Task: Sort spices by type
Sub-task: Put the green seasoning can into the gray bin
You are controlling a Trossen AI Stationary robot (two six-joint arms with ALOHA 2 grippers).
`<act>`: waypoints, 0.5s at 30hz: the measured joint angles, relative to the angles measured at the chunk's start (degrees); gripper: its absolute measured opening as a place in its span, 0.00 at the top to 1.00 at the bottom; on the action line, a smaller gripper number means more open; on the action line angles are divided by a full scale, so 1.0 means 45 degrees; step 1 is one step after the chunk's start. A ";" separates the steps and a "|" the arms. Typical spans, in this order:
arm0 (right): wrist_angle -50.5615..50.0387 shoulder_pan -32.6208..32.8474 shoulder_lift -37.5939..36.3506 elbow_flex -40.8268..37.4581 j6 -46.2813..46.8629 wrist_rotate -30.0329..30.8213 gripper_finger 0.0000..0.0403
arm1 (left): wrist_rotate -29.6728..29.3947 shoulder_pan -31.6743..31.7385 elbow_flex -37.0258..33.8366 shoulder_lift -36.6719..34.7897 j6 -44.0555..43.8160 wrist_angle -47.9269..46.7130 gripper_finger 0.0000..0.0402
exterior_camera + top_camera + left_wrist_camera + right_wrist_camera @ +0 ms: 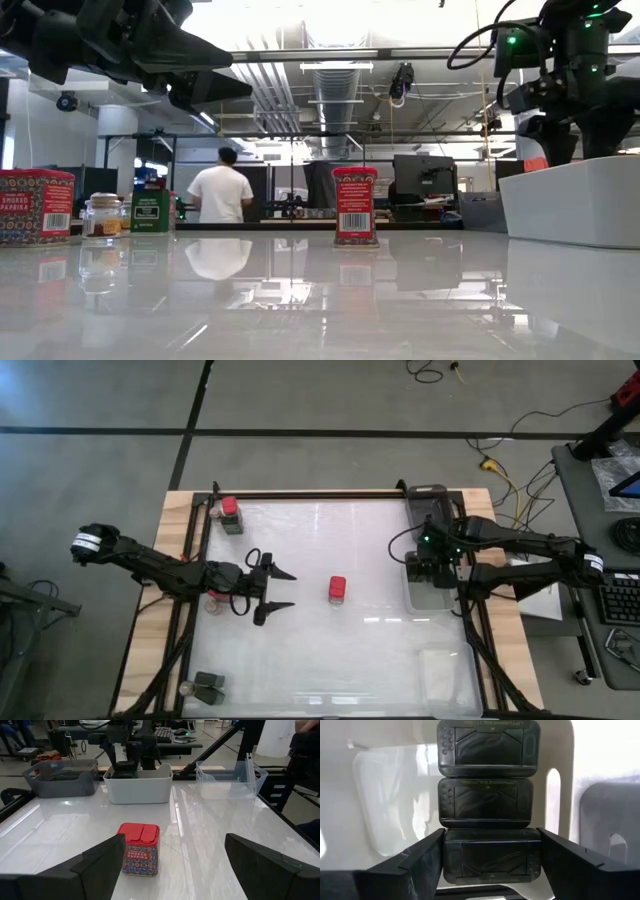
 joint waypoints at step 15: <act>0.0027 0.0000 0.0000 -0.0005 -0.0028 0.0005 0.22 | 0.0005 0.0000 0.0000 0.0000 0.0000 0.0003 0.19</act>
